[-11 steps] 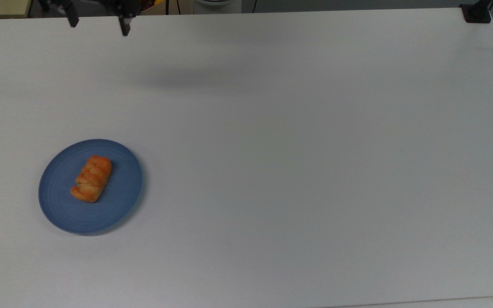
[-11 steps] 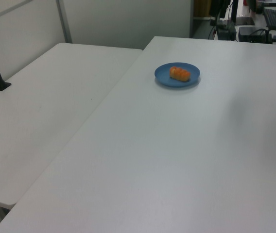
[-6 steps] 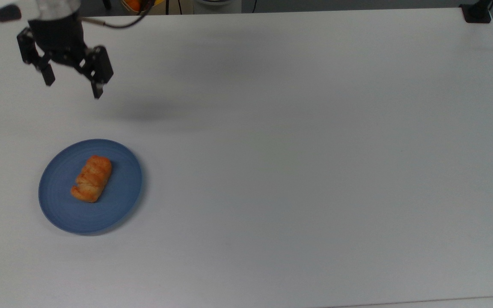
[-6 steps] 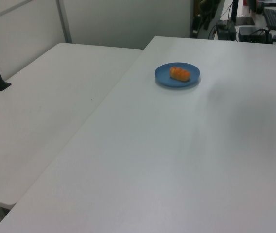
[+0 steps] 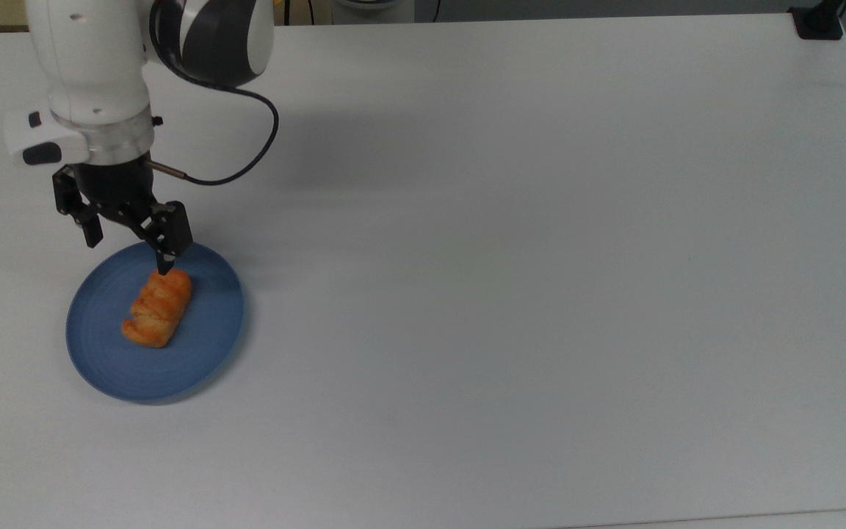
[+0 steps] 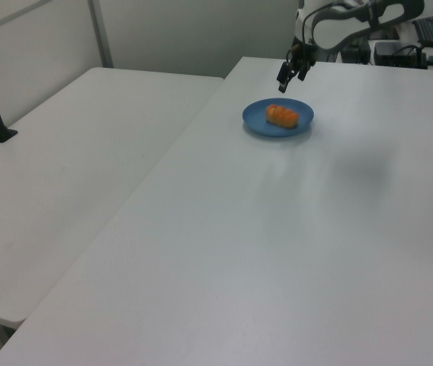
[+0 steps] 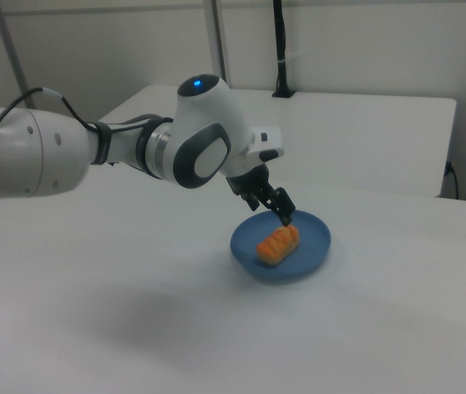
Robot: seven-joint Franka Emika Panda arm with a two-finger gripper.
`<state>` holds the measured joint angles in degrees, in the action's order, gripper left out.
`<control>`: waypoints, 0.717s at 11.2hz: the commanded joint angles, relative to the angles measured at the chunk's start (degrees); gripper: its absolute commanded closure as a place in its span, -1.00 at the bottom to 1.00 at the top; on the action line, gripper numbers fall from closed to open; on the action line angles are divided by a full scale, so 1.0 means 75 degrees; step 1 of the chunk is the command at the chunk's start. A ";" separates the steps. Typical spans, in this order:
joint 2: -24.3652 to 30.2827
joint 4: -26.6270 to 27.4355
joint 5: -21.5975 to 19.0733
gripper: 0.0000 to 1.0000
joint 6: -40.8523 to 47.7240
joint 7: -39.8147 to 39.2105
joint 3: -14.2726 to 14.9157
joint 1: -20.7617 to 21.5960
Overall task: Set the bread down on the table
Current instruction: 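Lower the open gripper over the orange bread roll on the plate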
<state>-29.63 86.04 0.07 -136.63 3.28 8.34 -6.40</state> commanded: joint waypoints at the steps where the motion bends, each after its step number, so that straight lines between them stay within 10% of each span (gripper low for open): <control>1: -0.0478 -0.0069 0.0002 -1.00 -0.0671 0.0196 0.0002 0.0021; 8: -0.1170 -0.0058 0.0014 -1.00 -0.1376 0.0266 -0.0034 0.0021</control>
<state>-36.95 85.96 0.07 -145.43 3.92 8.16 -6.40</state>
